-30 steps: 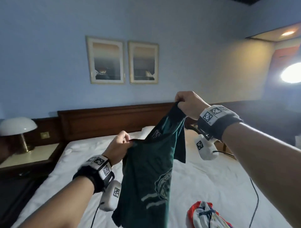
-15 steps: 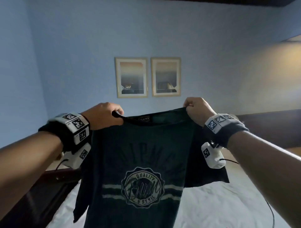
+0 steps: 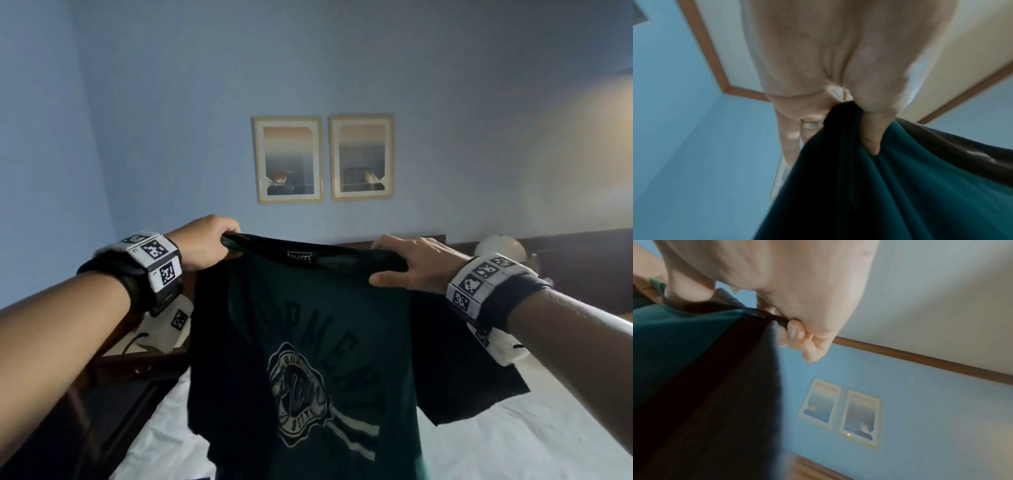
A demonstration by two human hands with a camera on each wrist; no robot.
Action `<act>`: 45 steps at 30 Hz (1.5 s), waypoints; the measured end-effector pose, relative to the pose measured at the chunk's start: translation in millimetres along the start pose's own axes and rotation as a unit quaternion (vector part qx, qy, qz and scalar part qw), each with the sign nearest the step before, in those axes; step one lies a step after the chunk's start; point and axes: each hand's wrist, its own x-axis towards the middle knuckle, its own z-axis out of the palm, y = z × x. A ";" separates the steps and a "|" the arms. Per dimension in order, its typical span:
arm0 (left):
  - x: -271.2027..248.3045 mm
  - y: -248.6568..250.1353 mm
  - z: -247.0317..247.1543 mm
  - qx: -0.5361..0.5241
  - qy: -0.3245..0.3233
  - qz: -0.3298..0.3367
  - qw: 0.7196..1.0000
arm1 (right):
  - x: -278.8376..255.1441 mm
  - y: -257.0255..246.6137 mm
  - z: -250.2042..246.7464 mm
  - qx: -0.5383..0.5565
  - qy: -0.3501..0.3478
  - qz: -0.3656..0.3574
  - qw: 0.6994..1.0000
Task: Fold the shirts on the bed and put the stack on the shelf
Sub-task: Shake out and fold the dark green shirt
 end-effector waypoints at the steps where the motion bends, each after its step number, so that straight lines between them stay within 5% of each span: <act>1: 0.3 -3.2 5.8 -0.030 0.005 -0.005 1.000 | 2.0 4.6 5.1 0.015 -0.005 -0.004 1.000; 6: 3.5 -6.7 30.1 -0.107 0.031 -0.002 0.994 | 9.7 14.0 20.0 0.023 0.000 -0.015 1.000; 13: 12.1 -6.4 38.9 -0.077 -0.058 -0.005 0.995 | 29.6 44.6 35.1 0.048 0.031 0.049 0.997; 24: 53.8 9.2 71.8 -0.113 -0.015 -0.007 0.993 | 46.0 92.7 52.1 0.205 0.133 0.070 0.967; 28: 61.2 18.7 87.1 -0.169 -0.011 -0.020 0.985 | 40.6 113.2 55.7 0.198 0.097 0.078 0.972; 35: 66.0 35.5 98.6 -0.107 -0.050 -0.043 0.992 | 23.9 146.3 52.3 0.084 -0.056 0.079 0.992; 45: 44.3 -8.3 98.6 0.048 -0.037 -0.139 0.988 | 35.3 119.9 65.3 0.067 0.056 0.113 0.990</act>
